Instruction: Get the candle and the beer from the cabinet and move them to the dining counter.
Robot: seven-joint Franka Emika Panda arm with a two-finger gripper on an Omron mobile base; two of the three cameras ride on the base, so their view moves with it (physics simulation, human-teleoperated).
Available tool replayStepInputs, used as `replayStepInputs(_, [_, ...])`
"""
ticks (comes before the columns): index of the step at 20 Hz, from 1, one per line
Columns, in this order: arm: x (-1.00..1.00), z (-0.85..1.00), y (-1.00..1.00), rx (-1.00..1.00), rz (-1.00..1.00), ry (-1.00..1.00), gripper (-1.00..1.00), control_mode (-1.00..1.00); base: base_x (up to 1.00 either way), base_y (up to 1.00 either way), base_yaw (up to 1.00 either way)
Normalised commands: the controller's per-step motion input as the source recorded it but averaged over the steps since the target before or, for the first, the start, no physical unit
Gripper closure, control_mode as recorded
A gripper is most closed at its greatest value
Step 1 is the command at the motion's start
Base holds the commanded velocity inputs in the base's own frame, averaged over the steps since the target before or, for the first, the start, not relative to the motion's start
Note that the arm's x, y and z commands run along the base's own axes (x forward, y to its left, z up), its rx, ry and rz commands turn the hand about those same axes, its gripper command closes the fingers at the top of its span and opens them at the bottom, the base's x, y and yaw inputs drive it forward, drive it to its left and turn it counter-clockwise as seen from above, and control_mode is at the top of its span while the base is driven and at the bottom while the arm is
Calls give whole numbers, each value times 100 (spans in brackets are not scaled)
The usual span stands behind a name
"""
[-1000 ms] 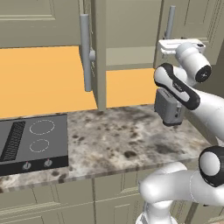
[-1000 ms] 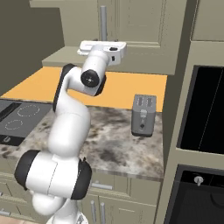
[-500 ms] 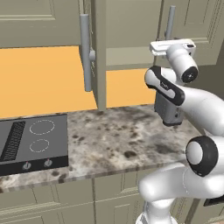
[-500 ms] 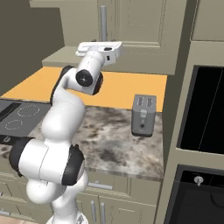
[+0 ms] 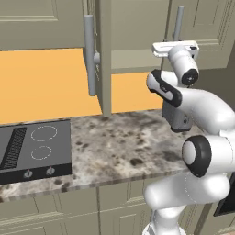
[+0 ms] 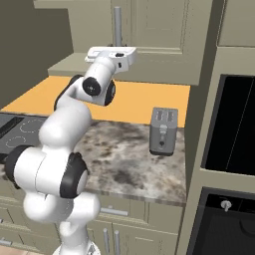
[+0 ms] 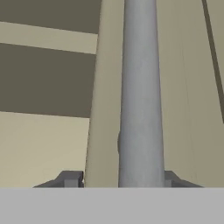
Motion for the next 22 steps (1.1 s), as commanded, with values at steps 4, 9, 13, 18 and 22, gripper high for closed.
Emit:
replayStepInputs(4, [1, 0, -5, 0, 0, 1, 100, -100, 0, 0, 0])
replayStepInputs(9, [-9, -2, -13, 0, 0, -2, 100, -100, 0, 0, 0])
replayStepInputs(13, [-25, 0, -35, 0, 0, -1, 100, -100, 0, 0, 0])
replayStepInputs(18, [-31, 0, -43, 0, 1, -2, 100, -100, 0, 0, 0])
replayStepInputs(22, [-43, 0, -48, 0, 0, 0, 100, -100, 0, 0, 0])
